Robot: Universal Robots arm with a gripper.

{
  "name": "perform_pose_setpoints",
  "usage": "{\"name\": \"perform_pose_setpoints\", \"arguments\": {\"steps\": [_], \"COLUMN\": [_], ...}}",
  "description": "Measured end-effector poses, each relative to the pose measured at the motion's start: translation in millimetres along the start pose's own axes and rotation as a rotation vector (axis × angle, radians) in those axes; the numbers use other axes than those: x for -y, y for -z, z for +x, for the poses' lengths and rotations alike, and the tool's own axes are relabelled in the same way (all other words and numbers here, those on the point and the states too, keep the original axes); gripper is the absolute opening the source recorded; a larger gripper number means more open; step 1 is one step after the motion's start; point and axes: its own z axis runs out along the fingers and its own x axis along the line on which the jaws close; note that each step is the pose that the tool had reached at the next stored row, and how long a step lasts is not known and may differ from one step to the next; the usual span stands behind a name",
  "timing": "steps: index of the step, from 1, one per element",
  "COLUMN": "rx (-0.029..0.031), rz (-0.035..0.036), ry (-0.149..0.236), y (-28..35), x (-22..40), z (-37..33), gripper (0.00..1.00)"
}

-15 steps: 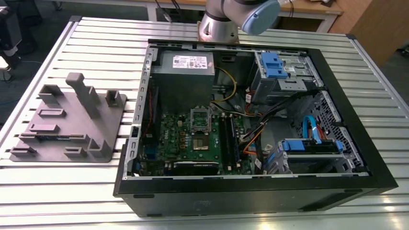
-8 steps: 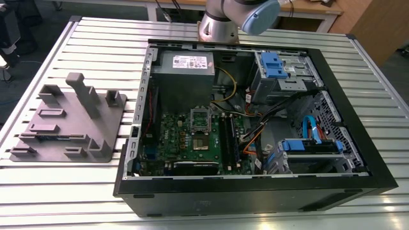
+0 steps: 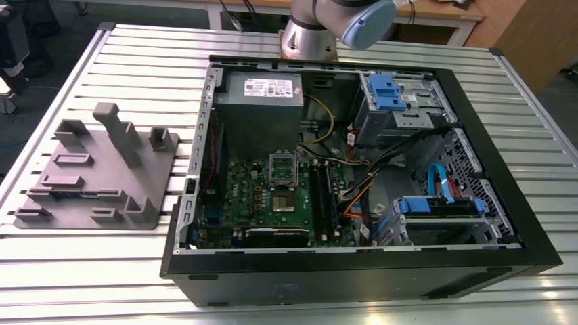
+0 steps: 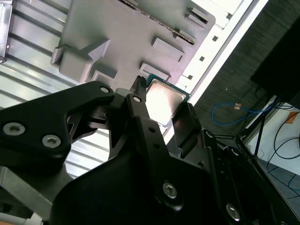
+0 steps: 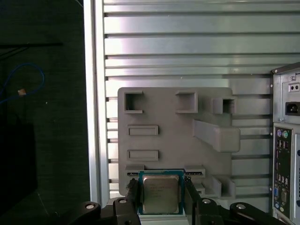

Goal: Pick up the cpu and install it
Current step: 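Pick up the cpu and move it towards the insertion slot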

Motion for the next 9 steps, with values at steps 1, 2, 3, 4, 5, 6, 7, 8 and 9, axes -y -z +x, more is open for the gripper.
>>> {"name": "perform_pose_setpoints", "arguments": {"steps": [1, 2, 3, 4, 5, 6, 7, 8, 9], "rx": [0.0001, 0.0000, 0.0001, 0.0000, 0.0000, 0.0001, 0.0001, 0.0002, 0.0001], "rz": [0.0000, 0.0000, 0.0000, 0.0000, 0.0000, 0.0000, -0.0001, -0.0001, 0.0000], "ry": [0.000, 0.000, 0.000, 0.000, 0.000, 0.000, 0.000, 0.000, 0.000], "y": [-0.1, -0.1, -0.1, -0.1, -0.1, -0.2, -0.3, -0.3, -0.3], "x": [0.0, -0.1, -0.1, -0.2, -0.3, -0.3, -0.4, -0.5, -0.5], "z": [-1.0, -2.0, -3.2, -4.5, -5.9, -7.4, -9.1, -10.8, -12.5], "gripper": [0.47, 0.47, 0.47, 0.47, 0.47, 0.47, 0.47, 0.47, 0.47]}}
